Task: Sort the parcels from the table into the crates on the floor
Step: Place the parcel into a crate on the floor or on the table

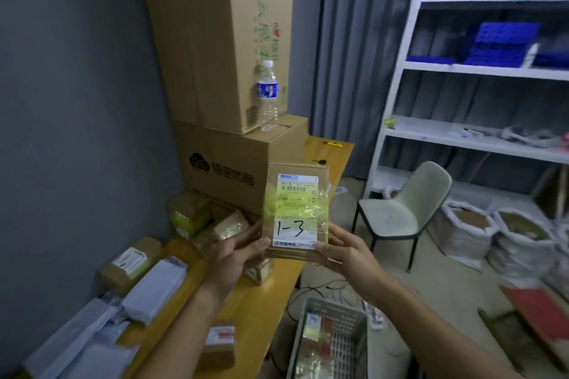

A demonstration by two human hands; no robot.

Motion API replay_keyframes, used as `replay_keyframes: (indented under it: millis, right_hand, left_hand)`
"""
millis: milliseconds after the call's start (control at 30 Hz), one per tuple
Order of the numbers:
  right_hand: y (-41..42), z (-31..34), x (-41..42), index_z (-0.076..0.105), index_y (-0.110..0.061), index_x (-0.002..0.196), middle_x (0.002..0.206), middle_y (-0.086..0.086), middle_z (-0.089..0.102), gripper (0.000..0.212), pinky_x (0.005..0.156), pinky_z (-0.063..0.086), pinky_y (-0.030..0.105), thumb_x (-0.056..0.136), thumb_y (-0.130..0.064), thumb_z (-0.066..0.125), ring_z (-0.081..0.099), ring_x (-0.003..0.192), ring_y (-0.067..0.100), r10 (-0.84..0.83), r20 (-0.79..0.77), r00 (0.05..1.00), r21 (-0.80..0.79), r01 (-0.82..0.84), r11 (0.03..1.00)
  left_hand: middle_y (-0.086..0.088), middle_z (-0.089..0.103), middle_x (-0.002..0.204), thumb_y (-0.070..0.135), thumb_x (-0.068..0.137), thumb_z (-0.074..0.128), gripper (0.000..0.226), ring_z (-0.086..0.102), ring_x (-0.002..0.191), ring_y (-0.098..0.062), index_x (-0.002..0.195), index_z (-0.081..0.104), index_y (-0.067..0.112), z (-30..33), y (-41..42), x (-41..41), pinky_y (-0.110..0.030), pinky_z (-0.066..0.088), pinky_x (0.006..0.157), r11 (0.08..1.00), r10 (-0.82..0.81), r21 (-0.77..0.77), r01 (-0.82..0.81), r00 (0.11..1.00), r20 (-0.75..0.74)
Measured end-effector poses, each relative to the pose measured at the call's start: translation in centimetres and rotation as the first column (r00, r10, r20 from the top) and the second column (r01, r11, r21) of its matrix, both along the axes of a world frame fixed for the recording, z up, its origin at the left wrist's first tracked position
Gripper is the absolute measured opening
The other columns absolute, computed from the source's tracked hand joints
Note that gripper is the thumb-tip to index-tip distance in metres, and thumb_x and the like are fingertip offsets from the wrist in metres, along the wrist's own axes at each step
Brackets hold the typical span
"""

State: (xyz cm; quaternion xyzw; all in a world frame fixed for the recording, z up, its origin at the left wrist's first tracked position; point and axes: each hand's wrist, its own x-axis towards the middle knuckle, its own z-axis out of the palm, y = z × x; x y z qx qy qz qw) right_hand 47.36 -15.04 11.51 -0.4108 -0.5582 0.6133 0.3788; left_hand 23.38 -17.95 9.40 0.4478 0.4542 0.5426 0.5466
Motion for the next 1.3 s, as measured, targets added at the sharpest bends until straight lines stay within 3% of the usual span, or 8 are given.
replay_keyframes:
  millis: [200,300,400,533,600,733,1033,1300]
  right_hand:
    - [-5.9,-2.3,11.3,0.059,-0.031,0.137,0.126,-0.001,0.072,0.044,0.103,0.051,0.039,0.097,-0.014,0.063,0.068,0.118,0.022,-0.168,0.008,0.986,-0.01,0.168,0.986]
    - [-8.1,-3.2,16.0,0.06,-0.029,0.134,0.123,-0.001,0.073,0.041,0.087,0.056,0.026,0.097,-0.011,0.062,0.071,0.111,0.018,-0.224,0.01,0.974,-0.053,0.225,0.973]
    - [-9.1,-3.9,19.3,0.06,-0.028,0.134,0.121,-0.004,0.074,0.04,0.078,0.055,0.019,0.099,-0.011,0.06,0.072,0.107,0.013,-0.254,0.032,0.967,-0.069,0.256,0.964]
    - [-8.4,-5.9,21.6,0.058,-0.031,0.139,0.124,-0.005,0.073,0.043,0.099,0.053,0.036,0.098,-0.017,0.062,0.069,0.114,0.017,-0.286,0.058,0.956,-0.106,0.291,0.951]
    - [-7.1,-7.3,22.1,0.057,-0.029,0.14,0.124,-0.005,0.073,0.044,0.103,0.05,0.04,0.098,-0.018,0.062,0.068,0.115,0.018,-0.288,0.062,0.956,-0.147,0.294,0.944]
    - [-3.0,-10.6,21.9,0.06,-0.023,0.137,0.123,-0.003,0.073,0.039,0.085,0.053,0.024,0.099,-0.013,0.059,0.07,0.108,0.014,-0.271,0.072,0.96,-0.247,0.281,0.927]
    - [10.4,-20.4,19.3,0.063,-0.011,0.12,0.11,0.005,0.073,0.023,0.08,0.056,0.027,0.1,-0.02,0.058,0.072,0.098,0.018,-0.186,0.16,0.969,-0.415,0.237,0.878]
    - [20.8,-30.8,19.5,0.056,-0.015,0.128,0.108,0.002,0.075,0.034,0.079,0.058,0.028,0.096,-0.022,0.066,0.075,0.095,0.017,-0.133,0.154,0.979,-0.506,0.194,0.84]
  left_hand:
    - [-0.002,0.073,0.122,0.04,0.072,0.083,0.071,0.067,0.117,-0.022,0.136,0.061,0.018,-2.2,-1.6,11.2,-0.043,0.05,0.103,0.99,-0.13,-0.054,0.13,0.991,-0.013]
    - [-0.004,0.072,0.123,0.021,0.088,0.072,0.052,0.068,0.115,-0.023,0.138,0.059,0.015,-3.3,-2.7,16.3,-0.042,0.052,0.104,0.978,-0.197,-0.074,0.197,0.98,0.015]
    - [-0.005,0.07,0.126,0.021,0.087,0.074,0.055,0.066,0.118,-0.025,0.14,0.057,0.02,-4.6,-3.1,19.8,-0.046,0.049,0.105,0.967,-0.237,-0.09,0.239,0.971,0.03]
    - [-0.005,0.072,0.122,0.019,0.09,0.068,0.052,0.069,0.113,-0.025,0.141,0.056,0.018,-6.1,-2.1,22.2,-0.047,0.05,0.104,0.958,-0.249,-0.142,0.25,0.968,0.022]
    - [-0.005,0.073,0.121,0.016,0.094,0.064,0.046,0.069,0.113,-0.024,0.14,0.057,0.015,-7.2,-0.9,22.5,-0.046,0.05,0.105,0.949,-0.265,-0.175,0.261,0.964,0.0]
    - [-0.004,0.073,0.12,0.021,0.092,0.065,0.048,0.069,0.113,-0.023,0.139,0.058,0.015,-10.7,2.9,22.0,-0.044,0.049,0.105,0.935,-0.277,-0.236,0.264,0.961,-0.02]
    - [-0.007,0.075,0.114,0.025,0.088,0.064,0.041,0.073,0.103,-0.026,0.129,0.063,0.023,-21.5,14.5,20.0,-0.029,0.059,0.074,0.879,-0.218,-0.427,0.211,0.975,0.032]
    - [-0.007,0.074,0.118,0.03,0.083,0.075,0.055,0.071,0.109,-0.029,0.135,0.059,0.022,-31.7,23.1,20.3,-0.05,0.052,0.1,0.823,-0.16,-0.549,0.147,0.987,0.024]
